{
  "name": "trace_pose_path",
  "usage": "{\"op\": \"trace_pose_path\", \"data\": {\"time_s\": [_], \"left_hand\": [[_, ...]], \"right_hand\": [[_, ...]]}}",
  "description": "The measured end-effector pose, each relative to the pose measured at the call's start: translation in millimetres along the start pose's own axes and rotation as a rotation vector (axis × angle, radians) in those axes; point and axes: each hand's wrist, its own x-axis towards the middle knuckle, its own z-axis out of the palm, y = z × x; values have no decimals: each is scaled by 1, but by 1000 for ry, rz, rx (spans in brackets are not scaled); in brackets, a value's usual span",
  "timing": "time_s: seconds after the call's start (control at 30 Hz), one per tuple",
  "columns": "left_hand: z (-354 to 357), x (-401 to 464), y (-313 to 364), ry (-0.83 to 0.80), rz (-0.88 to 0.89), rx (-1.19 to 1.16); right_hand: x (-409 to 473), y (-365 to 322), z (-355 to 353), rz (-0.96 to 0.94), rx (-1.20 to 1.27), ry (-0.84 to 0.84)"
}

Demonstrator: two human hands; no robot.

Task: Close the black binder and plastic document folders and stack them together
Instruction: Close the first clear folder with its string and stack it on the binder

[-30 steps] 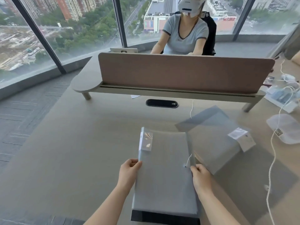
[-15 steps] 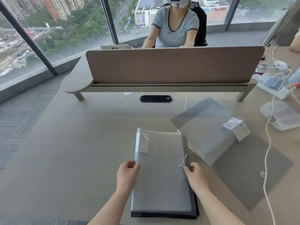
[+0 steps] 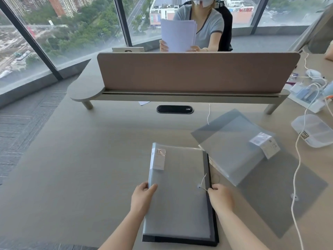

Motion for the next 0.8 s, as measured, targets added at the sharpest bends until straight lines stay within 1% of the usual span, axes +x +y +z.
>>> {"op": "trace_pose_path", "data": {"time_s": [0.2, 0.47, 0.8], "left_hand": [[-13, 4, 6, 41, 20, -9], [-53, 33, 18, 108, 0, 9], [-83, 63, 31, 152, 19, -7]], "right_hand": [[2, -14, 6, 19, 50, -83], [11, -49, 39, 19, 187, -205], [13, -87, 64, -78, 178, -273]]}}
